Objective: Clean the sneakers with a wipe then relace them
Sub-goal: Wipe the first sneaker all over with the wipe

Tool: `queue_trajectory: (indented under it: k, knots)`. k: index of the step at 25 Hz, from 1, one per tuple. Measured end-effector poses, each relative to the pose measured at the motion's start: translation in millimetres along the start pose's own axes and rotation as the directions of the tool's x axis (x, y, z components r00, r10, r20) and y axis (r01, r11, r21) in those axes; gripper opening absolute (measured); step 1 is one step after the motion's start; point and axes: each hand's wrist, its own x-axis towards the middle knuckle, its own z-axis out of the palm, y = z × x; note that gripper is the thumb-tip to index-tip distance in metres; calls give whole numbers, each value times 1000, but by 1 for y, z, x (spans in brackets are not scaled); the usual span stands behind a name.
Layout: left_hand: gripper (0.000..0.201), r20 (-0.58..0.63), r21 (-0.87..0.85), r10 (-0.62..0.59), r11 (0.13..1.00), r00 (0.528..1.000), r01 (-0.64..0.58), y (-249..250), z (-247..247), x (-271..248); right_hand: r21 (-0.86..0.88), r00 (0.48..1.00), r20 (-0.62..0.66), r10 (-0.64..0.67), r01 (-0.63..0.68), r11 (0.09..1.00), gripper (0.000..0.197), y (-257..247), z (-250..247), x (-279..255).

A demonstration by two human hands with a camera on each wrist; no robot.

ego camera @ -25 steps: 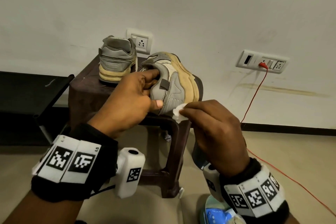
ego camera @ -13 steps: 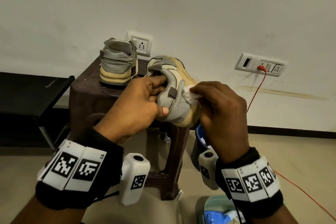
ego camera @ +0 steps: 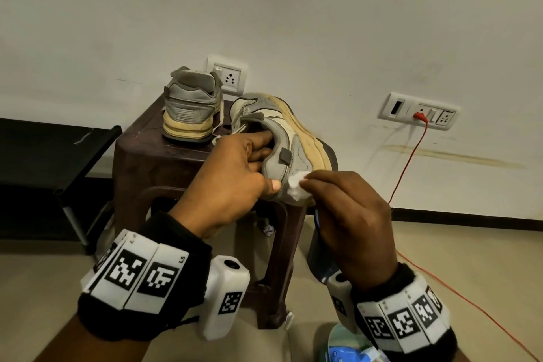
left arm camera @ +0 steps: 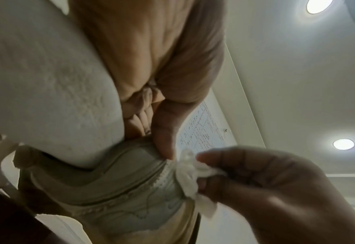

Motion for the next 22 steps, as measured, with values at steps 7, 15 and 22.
queue_trajectory:
  k: [7,15,22]
  knots:
    - [74,127,196,10,980,992,-35,-8,16,-1,122,958,17,287,-287,950,22,26,-3,31]
    - [79,102,218,-8,976,995,-14,-13,5,4,103,980,173,101,-120,987,21,6,-6,15]
    - [68,180,308,47,946,983,-101,-15,14,4,126,971,50,233,-237,963,22,11,3,29]
